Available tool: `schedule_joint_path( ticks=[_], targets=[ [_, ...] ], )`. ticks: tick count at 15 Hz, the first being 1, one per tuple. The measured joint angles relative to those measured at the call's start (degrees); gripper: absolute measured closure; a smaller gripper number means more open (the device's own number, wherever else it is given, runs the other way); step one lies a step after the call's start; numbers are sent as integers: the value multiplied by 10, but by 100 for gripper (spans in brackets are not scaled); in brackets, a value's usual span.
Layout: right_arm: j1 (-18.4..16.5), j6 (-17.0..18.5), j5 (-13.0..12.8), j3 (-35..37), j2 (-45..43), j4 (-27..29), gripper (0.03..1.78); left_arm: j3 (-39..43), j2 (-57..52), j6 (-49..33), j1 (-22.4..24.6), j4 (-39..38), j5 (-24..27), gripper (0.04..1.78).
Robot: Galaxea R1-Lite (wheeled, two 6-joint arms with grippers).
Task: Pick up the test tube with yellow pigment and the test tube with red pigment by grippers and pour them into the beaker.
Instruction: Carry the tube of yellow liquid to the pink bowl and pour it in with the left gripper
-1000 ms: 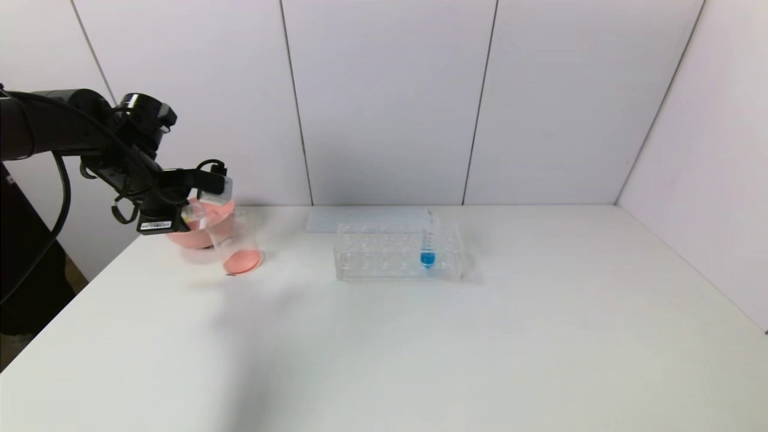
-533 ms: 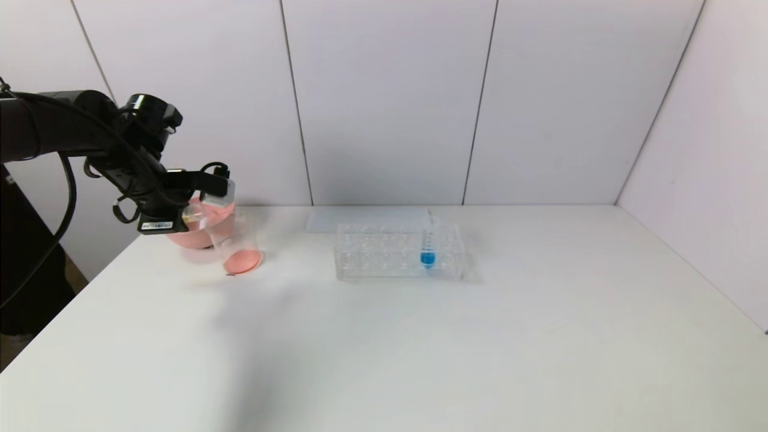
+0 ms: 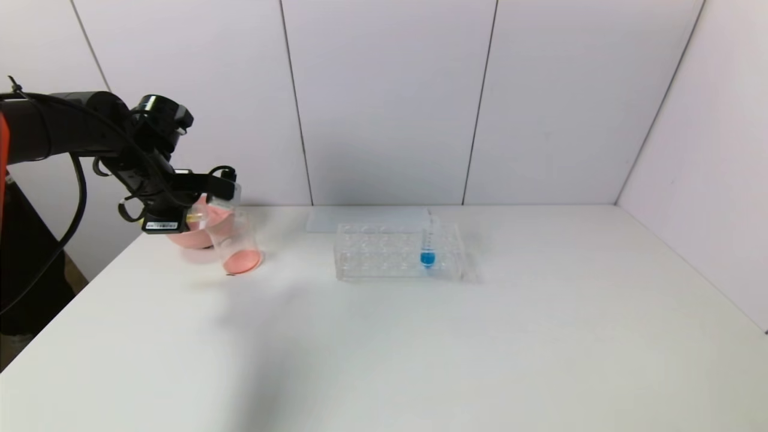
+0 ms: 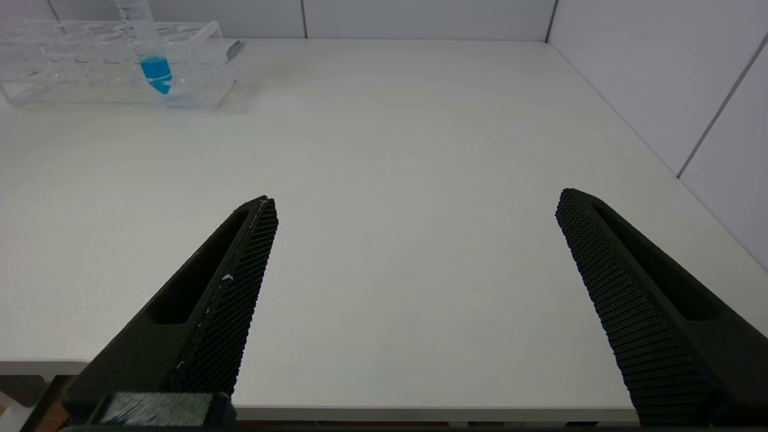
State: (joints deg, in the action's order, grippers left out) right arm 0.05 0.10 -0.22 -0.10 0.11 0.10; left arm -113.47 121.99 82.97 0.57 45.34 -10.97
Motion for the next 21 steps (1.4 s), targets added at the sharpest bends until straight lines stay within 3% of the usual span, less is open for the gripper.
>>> schedule_joint_path(
  ticks=[21],
  targets=[
    [0, 0, 0, 0, 0, 0, 11, -5, 20, -7, -23, -21, -63, 135]
  ],
)
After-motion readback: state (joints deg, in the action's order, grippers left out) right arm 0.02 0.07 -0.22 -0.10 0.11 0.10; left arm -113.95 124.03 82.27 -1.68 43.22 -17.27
